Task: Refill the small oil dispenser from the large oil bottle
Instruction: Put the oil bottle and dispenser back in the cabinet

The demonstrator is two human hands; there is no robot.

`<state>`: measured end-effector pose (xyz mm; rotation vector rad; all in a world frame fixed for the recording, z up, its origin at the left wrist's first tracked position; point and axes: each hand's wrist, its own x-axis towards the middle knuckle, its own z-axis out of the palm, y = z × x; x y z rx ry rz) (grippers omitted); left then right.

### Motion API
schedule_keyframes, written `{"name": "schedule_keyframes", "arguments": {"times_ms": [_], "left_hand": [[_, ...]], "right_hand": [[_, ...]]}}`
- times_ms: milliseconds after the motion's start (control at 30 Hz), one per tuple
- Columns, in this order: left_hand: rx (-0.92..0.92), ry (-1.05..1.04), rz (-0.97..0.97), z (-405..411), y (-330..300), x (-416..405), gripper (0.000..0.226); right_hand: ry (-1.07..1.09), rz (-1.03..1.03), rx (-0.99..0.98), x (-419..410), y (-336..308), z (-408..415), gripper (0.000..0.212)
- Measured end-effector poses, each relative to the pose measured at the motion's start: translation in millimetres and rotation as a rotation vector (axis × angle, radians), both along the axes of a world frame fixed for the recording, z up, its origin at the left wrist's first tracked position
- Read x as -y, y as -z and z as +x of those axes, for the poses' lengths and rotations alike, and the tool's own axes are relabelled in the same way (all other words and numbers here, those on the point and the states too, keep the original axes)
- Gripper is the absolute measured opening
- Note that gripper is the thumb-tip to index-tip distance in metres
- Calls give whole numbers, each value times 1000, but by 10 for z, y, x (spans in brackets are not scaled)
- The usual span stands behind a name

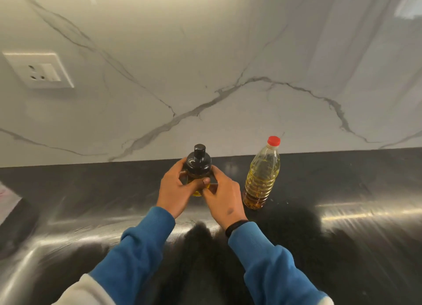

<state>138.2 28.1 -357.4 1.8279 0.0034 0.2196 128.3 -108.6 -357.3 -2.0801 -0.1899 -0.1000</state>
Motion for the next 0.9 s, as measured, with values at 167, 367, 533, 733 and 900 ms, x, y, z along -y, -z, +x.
{"name": "schedule_keyframes", "arguments": {"times_ms": [167, 367, 533, 733, 900], "left_hand": [[190, -88, -52, -328, -776, -115, 37], [423, -194, 28, -710, -1733, -232, 28], [601, -284, 90, -955, -2466, -256, 41], [717, -372, 162, -1002, -3263, -316, 47], [750, -374, 192, -862, -3794, -383, 34]], "right_hand": [[-60, 54, 227, -158, -794, -208, 32], [-108, 116, 474, -307, -1721, -515, 32], [-127, 187, 643, -427, -2406, -728, 31], [-63, 160, 806, -583, -3174, -705, 31], [-31, 143, 890, -699, -3685, -509, 24]]}}
